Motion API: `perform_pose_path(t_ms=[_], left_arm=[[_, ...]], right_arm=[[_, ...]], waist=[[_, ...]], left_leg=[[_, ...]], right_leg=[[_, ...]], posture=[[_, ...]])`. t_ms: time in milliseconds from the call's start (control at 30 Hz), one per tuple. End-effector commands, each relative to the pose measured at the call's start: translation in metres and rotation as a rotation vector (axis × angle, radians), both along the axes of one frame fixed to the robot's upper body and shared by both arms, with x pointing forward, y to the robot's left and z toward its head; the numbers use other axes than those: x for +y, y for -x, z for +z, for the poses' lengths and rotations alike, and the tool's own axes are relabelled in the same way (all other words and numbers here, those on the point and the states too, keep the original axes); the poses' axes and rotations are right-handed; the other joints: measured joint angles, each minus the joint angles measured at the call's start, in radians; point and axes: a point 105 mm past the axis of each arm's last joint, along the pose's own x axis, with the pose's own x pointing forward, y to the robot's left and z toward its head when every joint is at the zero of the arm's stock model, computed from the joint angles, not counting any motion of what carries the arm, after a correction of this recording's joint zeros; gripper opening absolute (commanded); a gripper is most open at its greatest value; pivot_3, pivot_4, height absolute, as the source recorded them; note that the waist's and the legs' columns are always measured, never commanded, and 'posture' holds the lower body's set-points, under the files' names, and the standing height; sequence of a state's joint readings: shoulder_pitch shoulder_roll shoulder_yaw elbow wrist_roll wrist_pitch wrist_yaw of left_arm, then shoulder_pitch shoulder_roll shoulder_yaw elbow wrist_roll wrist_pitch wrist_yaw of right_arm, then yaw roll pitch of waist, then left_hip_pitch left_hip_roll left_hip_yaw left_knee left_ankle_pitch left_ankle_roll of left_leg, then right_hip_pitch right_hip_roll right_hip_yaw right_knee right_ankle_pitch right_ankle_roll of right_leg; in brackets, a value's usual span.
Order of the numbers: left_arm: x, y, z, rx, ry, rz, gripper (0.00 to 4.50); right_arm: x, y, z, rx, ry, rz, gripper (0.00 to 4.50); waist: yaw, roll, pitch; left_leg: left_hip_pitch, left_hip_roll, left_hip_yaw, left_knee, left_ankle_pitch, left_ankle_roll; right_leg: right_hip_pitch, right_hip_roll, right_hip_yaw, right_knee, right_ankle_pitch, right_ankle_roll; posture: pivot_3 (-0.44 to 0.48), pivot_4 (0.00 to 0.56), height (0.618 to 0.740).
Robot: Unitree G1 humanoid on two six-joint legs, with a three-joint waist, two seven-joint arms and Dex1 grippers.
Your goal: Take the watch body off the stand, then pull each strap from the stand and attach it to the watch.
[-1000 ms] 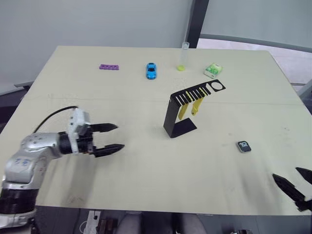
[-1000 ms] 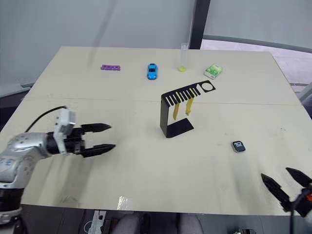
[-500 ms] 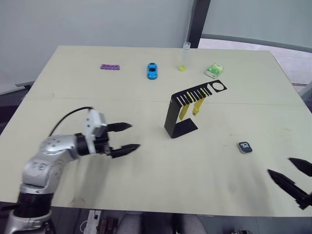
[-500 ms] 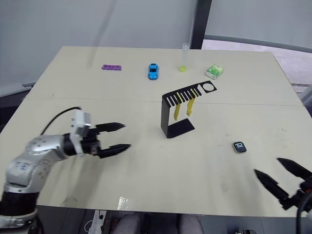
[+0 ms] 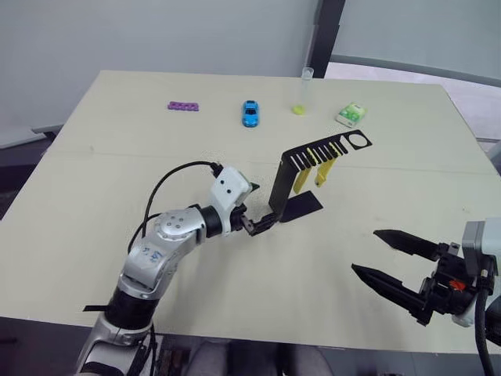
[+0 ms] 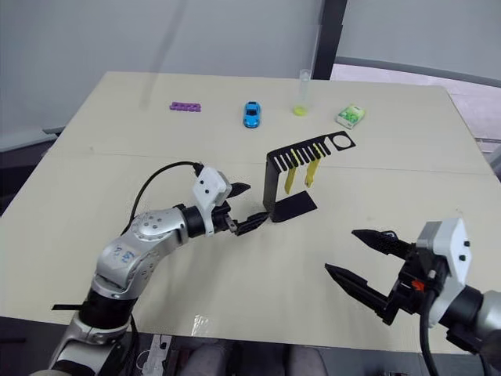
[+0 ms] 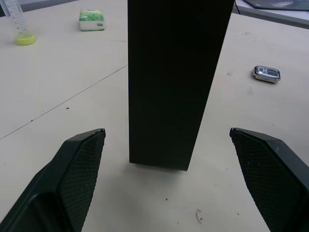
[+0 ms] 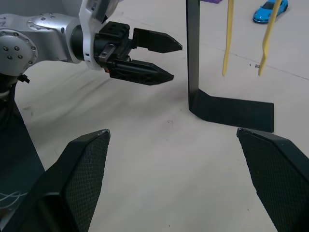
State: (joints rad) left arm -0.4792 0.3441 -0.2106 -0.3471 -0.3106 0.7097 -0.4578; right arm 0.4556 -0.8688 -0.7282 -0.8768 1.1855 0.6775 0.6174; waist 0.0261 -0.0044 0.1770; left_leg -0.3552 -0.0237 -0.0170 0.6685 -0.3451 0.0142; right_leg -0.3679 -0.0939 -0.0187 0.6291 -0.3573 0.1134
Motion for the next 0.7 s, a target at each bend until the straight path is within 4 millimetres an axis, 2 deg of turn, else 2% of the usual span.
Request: perform_pose_path(t_ms=[33,400,700], left_arm=[[-0.008,-0.004,0.008,-0.048,0.003,0.002,4.50],[-0.017,-0.018,0.000,-0.042,0.007,0.053,4.50],[-0.015,-0.031,0.003,-0.092,-0.022,0.114,4.50]], right_arm=[[0.006,-0.002,0.004,-0.016,-0.003,0.012,4.46],[0.012,-0.012,0.003,-0.037,-0.015,0.005,4.46],[0.009,-0.015,0.000,-0.051,-0.014,-0.018,4.46]], waist=[[0.001,0.000,0.000],[0.001,0.000,0.000],[0.000,0.000,0.000]], left_leg=[[0.000,0.000,0.000,0.000,0.000,0.000],[-0.001,0.000,0.000,0.001,0.000,0.000],[-0.001,0.000,0.000,0.001,0.000,0.000]], right_leg=[[0.000,0.000,0.000,0.000,0.000,0.000],[0.000,0.000,-0.001,0.000,0.000,0.000],[-0.001,0.000,-0.001,0.000,0.000,0.000]], posture=[[0.000,0.150,0.740],[0.000,0.150,0.740],[0.000,0.150,0.740]])
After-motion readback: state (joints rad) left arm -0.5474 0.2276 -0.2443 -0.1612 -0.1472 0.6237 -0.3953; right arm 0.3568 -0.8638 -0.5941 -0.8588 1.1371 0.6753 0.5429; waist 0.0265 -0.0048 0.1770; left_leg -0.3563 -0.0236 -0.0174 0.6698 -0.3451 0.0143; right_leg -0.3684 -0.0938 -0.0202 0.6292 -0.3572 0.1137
